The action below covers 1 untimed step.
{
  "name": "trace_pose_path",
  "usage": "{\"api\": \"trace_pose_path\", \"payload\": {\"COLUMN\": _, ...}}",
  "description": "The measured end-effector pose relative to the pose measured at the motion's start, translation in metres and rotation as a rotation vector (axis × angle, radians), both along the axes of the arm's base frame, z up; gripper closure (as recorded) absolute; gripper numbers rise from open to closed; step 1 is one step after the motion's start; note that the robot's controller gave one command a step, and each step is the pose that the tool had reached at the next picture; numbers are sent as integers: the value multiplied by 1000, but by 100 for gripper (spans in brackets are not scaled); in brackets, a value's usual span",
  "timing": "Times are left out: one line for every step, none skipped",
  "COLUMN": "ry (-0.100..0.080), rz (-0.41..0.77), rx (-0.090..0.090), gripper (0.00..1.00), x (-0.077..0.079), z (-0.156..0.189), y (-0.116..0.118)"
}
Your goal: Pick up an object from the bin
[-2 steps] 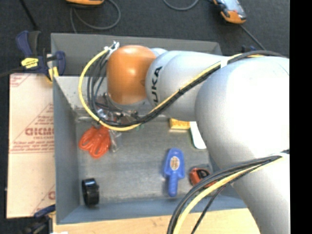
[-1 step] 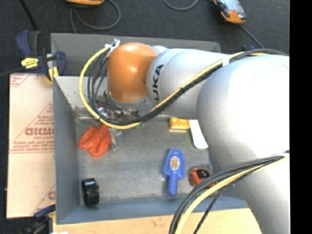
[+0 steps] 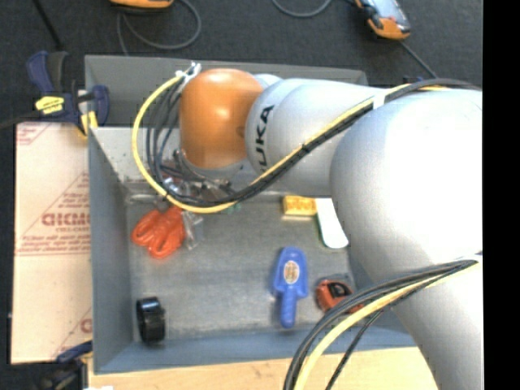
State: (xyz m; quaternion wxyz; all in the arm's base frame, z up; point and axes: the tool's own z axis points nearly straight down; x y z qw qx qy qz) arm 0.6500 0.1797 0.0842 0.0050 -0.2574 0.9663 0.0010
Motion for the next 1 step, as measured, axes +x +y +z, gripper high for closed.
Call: {"api": "trace_pose_path", "payload": {"ry": -1, "rz": 2, "rx": 0, "gripper": 100, "x": 1, "z": 3, "y": 0}}
